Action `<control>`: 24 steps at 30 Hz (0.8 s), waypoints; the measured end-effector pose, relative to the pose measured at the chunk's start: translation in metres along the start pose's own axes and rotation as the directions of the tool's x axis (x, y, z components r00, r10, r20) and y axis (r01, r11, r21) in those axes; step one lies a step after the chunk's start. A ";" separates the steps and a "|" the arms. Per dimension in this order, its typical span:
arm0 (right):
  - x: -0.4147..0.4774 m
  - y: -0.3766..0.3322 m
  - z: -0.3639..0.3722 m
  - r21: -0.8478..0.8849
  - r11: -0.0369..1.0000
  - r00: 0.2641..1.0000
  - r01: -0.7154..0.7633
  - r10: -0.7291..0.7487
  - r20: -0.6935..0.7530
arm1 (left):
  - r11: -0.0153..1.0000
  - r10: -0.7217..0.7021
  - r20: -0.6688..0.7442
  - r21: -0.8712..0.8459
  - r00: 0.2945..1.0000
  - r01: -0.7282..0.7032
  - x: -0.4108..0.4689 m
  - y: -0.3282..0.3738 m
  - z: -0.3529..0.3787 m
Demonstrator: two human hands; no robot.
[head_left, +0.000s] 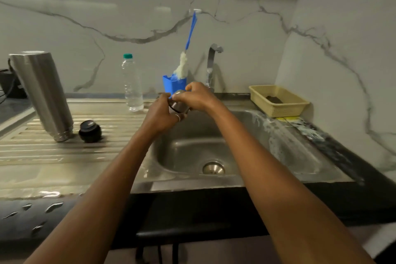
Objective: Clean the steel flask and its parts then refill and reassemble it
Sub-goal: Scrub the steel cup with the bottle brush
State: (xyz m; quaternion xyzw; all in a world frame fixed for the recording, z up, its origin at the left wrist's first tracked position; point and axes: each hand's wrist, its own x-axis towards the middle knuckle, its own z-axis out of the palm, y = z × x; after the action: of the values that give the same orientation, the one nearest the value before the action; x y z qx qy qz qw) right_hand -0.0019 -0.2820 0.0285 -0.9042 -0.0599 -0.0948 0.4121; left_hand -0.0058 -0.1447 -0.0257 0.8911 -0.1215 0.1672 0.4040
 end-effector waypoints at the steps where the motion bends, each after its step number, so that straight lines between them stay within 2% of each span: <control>1: 0.001 0.013 -0.009 0.068 0.997 0.999 -0.020 0.022 -0.041 | 0.999 -0.015 0.015 -0.040 1.000 0.016 0.007 0.005 0.011; 4: 0.004 0.052 -0.032 0.373 0.922 0.985 -0.105 0.149 -0.090 | 0.982 -0.059 0.096 -0.174 0.994 0.075 0.023 0.019 0.038; 7: 0.009 0.085 -0.046 0.716 0.673 0.961 -0.187 0.276 -0.009 | 0.974 -0.059 0.179 -0.207 0.982 0.096 0.049 0.028 0.056; 9: 0.015 0.103 -0.049 0.809 0.548 0.944 -0.212 0.330 0.023 | 0.990 -0.055 0.201 -0.119 0.978 0.080 0.072 0.033 0.065; 11: 0.022 0.117 -0.045 0.833 0.499 0.927 -0.240 0.373 0.044 | 0.996 -0.063 0.182 -0.051 0.981 0.074 0.092 0.037 0.074; 14: 0.031 0.133 -0.039 0.826 0.485 0.908 -0.288 0.412 0.075 | 0.997 -0.078 0.116 -0.009 0.990 0.080 0.119 0.038 0.089; 18: 0.046 0.142 -0.036 0.848 0.457 0.921 -0.267 0.381 0.085 | 0.998 -0.066 0.009 0.009 0.998 0.066 0.151 0.044 0.113; 24: 0.057 0.158 -0.023 0.798 0.551 0.933 -0.244 0.358 0.038 | 0.991 -0.093 -0.035 0.094 0.995 0.096 0.190 0.044 0.137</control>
State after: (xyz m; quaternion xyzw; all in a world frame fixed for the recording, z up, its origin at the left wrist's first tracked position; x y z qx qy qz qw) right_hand 0.0808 -0.4010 -0.0599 -0.6161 0.0869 -0.0446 0.7816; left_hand 0.1797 -0.2933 -0.0053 0.9116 -0.0648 0.1672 0.3700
